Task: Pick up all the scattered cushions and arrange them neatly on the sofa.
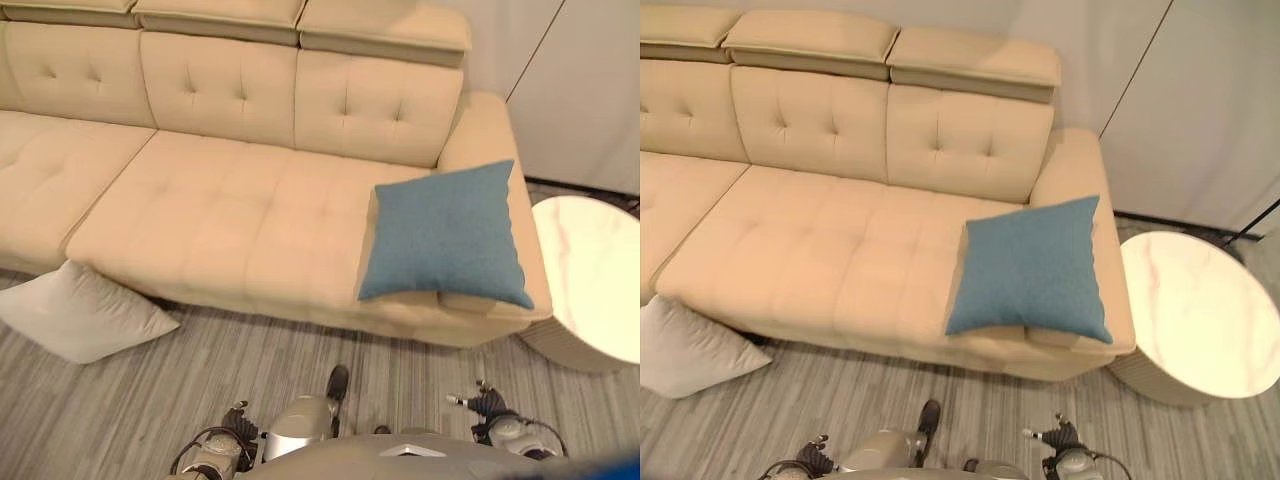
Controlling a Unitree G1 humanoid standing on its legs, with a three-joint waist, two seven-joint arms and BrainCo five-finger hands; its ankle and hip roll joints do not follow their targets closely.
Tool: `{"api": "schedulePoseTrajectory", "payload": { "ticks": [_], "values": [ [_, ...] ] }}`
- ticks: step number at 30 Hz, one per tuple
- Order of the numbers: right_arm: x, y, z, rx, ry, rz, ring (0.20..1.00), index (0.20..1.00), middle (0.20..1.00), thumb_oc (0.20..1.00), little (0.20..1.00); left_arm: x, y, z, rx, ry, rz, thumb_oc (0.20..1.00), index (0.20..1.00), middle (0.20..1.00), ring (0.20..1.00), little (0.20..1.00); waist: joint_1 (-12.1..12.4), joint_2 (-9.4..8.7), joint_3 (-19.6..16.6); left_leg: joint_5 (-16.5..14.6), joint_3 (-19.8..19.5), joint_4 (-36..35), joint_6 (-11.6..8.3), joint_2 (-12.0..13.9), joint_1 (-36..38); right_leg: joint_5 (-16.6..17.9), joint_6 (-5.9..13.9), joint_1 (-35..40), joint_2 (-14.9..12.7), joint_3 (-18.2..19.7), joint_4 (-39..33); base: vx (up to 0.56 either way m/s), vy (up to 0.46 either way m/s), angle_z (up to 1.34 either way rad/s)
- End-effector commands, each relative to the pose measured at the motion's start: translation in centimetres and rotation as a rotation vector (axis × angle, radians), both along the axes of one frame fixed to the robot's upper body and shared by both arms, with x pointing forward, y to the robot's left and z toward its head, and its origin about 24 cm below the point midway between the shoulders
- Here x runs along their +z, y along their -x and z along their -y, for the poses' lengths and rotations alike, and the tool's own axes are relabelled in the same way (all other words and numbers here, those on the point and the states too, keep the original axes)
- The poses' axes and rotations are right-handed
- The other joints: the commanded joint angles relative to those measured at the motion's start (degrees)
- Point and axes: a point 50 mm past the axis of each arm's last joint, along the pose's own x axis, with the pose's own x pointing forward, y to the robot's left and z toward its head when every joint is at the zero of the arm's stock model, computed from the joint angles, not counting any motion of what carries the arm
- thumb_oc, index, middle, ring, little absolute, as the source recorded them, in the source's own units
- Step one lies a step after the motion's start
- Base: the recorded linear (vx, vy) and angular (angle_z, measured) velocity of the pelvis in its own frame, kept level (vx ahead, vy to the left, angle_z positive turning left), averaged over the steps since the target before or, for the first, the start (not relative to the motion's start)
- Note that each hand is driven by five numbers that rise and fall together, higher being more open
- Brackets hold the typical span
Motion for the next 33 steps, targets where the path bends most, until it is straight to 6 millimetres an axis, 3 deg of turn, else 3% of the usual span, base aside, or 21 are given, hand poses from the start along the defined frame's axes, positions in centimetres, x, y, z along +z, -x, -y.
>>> {"api": "schedulePoseTrajectory", "payload": {
  "ticks": [1, 2, 4, 6, 8, 10, 11, 15, 18, 20, 22, 24, 26, 29, 33],
  "values": [
    [1.5, -3.5, 1.8, 0.077, 0.069, 0.096, 1.0, 1.0, 1.0, 1.0, 1.0, 0.5, -2.8, 0.6, -0.01, 0.018, 0.074, 1.0, 1.0, 1.0, 1.0, 1.0, 1.36, 1.27, 2.87, -9.34, -3.91, 8.57, 1.47, 0.61, -2.52, 11.66, 2.59, -8.51, 2.54, -1.69, 2.92, -0.06, 0.058, -0.77],
    [1.6, -3.8, 1.7, 0.081, 0.068, 0.107, 1.0, 1.0, 1.0, 1.0, 1.0, 0.5, -3.0, 0.5, -0.01, 0.017, 0.081, 1.0, 1.0, 1.0, 1.0, 1.0, 1.23, 1.68, 3.16, -9.38, -3.78, 8.25, 1.69, 0.9, -2.3, 12.25, 3.19, -10.09, 1.79, -2.89, 4.67, -0.02, 0.005, -0.53],
    [1.9, -4.5, 1.8, 0.098, 0.081, 0.127, 1.0, 1.0, 1.0, 1.0, 1.0, 0.7, -3.3, 0.4, 0.003, 0.014, 0.097, 1.0, 1.0, 1.0, 1.0, 1.0, 1.25, 3.05, 3.1, -10.05, -3.1, 6.17, 1.28, 2.96, -0.9, 12.21, 2.22, -11.09, -4.73, -9.27, 0.52, 0.03, -0.142, -0.52],
    [2.0, -4.8, 2.0, 0.1, 0.088, 0.131, 1.0, 1.0, 1.0, 1.0, 1.0, 0.8, -3.5, 0.3, 0.007, 0.013, 0.105, 1.0, 1.0, 1.0, 1.0, 1.0, 1.15, 3.25, 2.95, -10.24, -3.29, 4.87, 0.86, 3.84, -0.18, 13.79, 2.4, -11.46, -6.28, -8.92, -2.8, 0.06, -0.179, -0.44],
    [2.0, -4.7, 2.1, 0.095, 0.093, 0.12, 1.0, 1.0, 1.0, 1.0, 1.0, 0.8, -3.6, 0.3, 0.01, 0.009, 0.108, 1.0, 1.0, 1.0, 1.0, 1.0, 0.53, 2.87, 2.96, -10.49, -3.54, 4.23, 0.23, 4.2, 0.51, 16.22, 3.43, -12.65, -6.85, -6.15, -6.02, 0.09, -0.166, -0.12],
    [1.8, -4.2, 2.2, 0.09, 0.092, 0.103, 1.0, 1.0, 1.0, 1.0, 1.0, 0.7, -3.3, 0.2, 0.012, 0.003, 0.098, 1.0, 1.0, 1.0, 1.0, 1.0, 0.63, 1.68, 2.55, -10.87, -2.99, 4.22, -0.63, 4.48, 0.83, 17.21, 4.04, -10.38, -7.54, -7.35, -9.99, 0.13, -0.298, 0.08],
    [1.8, -3.9, 2.5, 0.069, 0.099, 0.101, 1.0, 1.0, 1.0, 1.0, 1.0, 0.7, -3.8, 0.6, 0.006, 0.008, 0.111, 1.0, 1.0, 1.0, 1.0, 1.0, -0.03, 1.09, 2.17, -9.6, -3.69, 3.57, -2.56, 6.24, 0.02, 16.94, 3.17, -9.34, -5.72, -7.3, -11.86, 0.11, -0.306, 0.24],
    [1.7, -3.0, 3.2, 0.017, 0.104, 0.091, 1.0, 1.0, 1.0, 1.0, 1.0, 0.8, -4.8, 1.7, -0.044, 0.03, 0.124, 1.0, 1.0, 1.0, 1.0, 1.0, -2.1, 1.16, 1.95, -7.96, -3.46, 1.72, -4.71, 9.01, 0.08, 15.28, 1.44, -7.12, -3.21, -9.68, -13.36, 0.08, -0.273, 0.52],
    [1.6, -2.8, 3.3, 0.007, 0.097, 0.089, 1.0, 1.0, 1.0, 1.0, 1.0, 0.8, -4.9, 1.9, -0.056, 0.034, 0.125, 1.0, 1.0, 1.0, 1.0, 1.0, -2.73, 1.09, 1.92, -8.08, -3.77, 2.31, -5.3, 9.62, 0.03, 14.33, 0.43, -6.19, -2.01, -9.59, -14.06, 0.04, -0.127, 0.38],
    [1.8, -3.1, 3.3, 0.01, 0.097, 0.105, 1.0, 1.0, 1.0, 1.0, 1.0, 1.1, -5.9, 2.1, -0.087, 0.032, 0.146, 1.0, 1.0, 1.0, 1.0, 1.0, -2.78, -0.15, 4.04, -9.38, -5.3, 11.76, -5.66, 7.68, -4.68, 13.52, -1.26, -5.57, -1.37, -8.6, -14.29, -0.02, -0.173, 0.05],
    [1.8, -3.2, 3.4, 0.004, 0.094, 0.114, 1.0, 1.0, 1.0, 1.0, 1.0, 1.4, -6.8, 2.3, -0.099, 0.031, 0.173, 1.0, 1.0, 1.0, 1.0, 1.0, -2.98, -1.12, 4.75, -10.54, -2.25, 15.64, -5.28, 7.02, -8.09, 13.03, -1.69, -4.46, -1.52, -9.83, -15.12, 0.03, -0.106, 0.96],
    [1.8, -3.2, 3.3, 0.005, 0.093, 0.11, 1.0, 1.0, 1.0, 1.0, 1.0, 1.4, -6.7, 2.3, -0.1, 0.034, 0.17, 1.0, 1.0, 1.0, 1.0, 1.0, -2.71, -1.05, 4.57, -10.09, -1.51, 13.78, -4.5, 5.52, -9.34, 13.0, -1.22, -3.74, -1.33, -10.34, -15.83, 0.15, 0.02, 0.46],
    [1.8, -3.2, 3.2, 0.016, 0.102, 0.103, 1.0, 1.0, 1.0, 1.0, 1.0, 1.4, -6.8, 2.3, -0.125, 0.026, 0.167, 1.0, 1.0, 1.0, 1.0, 1.0, -2.18, -0.75, 4.35, -6.56, 2.68, 10.42, -4.23, 5.4, -13.36, 11.77, -1.2, -2.82, -0.35, -10.38, -16.17, 0.19, 0.108, 0.29],
    [1.5, -2.9, 2.8, 0.038, 0.094, 0.084, 1.0, 1.0, 1.0, 1.0, 1.0, 1.1, -6.0, 1.9, -0.124, 0.016, 0.137, 1.0, 1.0, 1.0, 1.0, 1.0, -1.62, -0.83, 3.27, -6.59, 1.73, 8.71, -3.61, 5.4, -10.98, 11.2, -0.46, -2.54, -0.35, -9.14, -15.63, 0.19, 0.168, -0.23],
    [1.1, -2.1, 2.1, 0.054, 0.076, 0.054, 1.0, 1.0, 1.0, 1.0, 1.0, 1.2, -5.5, 0.8, -0.097, -0.003, 0.128, 1.0, 1.0, 1.0, 1.0, 1.0, 0.0, -1.85, 2.02, -9.28, 2.93, 9.63, -1.39, 4.68, -8.53, 10.47, 1.4, -2.7, -3.21, -7.23, -12.01, 0.21, 0.266, -0.68]
  ]
}}
